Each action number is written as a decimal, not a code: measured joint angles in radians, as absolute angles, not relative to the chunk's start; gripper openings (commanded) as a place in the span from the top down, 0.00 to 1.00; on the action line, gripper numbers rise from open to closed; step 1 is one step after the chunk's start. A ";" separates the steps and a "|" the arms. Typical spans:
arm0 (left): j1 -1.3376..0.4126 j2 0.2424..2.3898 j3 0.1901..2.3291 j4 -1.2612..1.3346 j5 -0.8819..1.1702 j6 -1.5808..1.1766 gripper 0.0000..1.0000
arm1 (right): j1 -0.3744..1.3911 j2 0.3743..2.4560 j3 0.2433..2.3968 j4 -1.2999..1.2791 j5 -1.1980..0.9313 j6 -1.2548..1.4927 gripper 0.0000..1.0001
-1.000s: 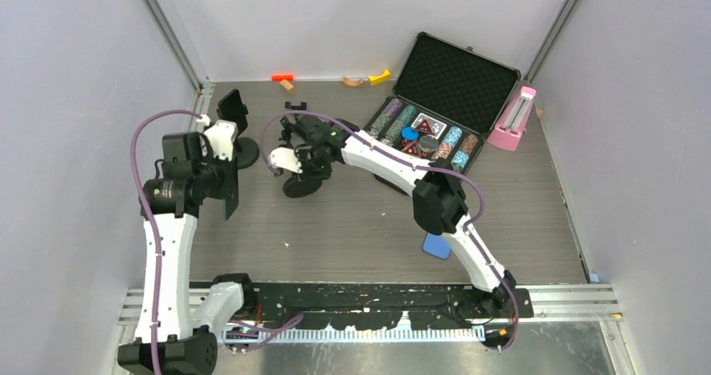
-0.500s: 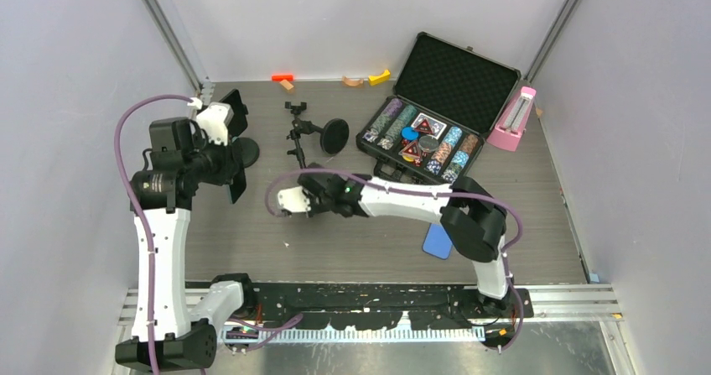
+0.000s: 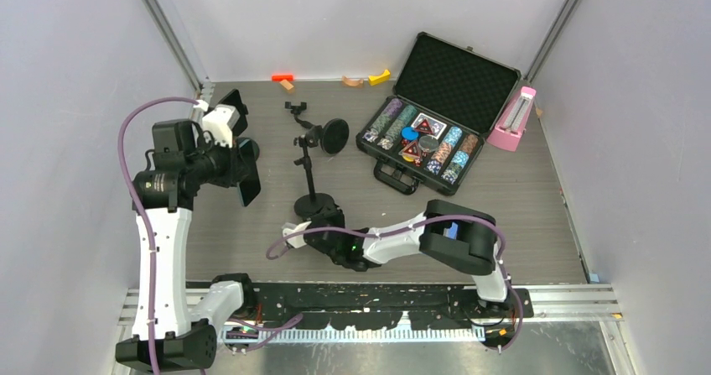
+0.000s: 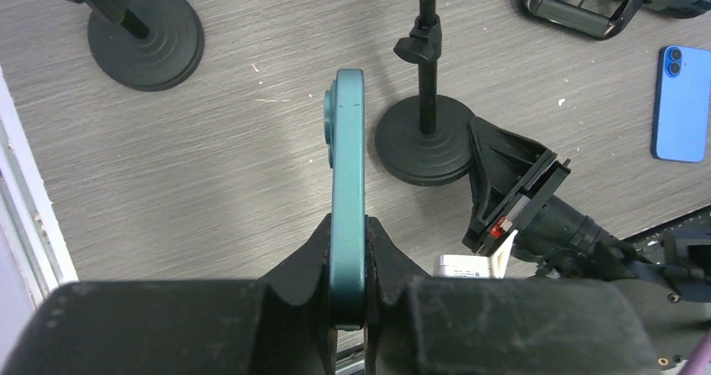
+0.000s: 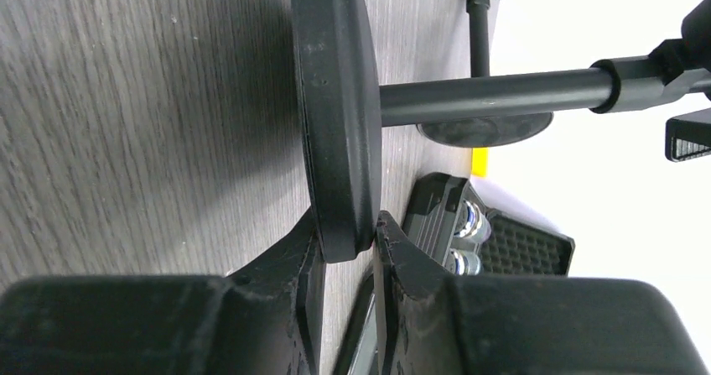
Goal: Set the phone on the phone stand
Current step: Adjust the phone stand at the center of the board.
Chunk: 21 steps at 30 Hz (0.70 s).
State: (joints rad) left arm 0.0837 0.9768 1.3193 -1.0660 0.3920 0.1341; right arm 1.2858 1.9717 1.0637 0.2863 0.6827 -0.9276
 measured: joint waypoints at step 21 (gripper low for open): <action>0.084 0.964 1.291 -1.063 0.430 0.130 1.00 | 1.413 2.082 0.991 0.321 0.931 -0.887 0.51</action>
State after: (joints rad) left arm 0.0837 0.9638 1.2915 -1.0630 0.4305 0.1303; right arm 1.4128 2.0819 0.9913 0.3206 0.9314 -0.8871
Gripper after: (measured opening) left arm 0.120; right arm 0.432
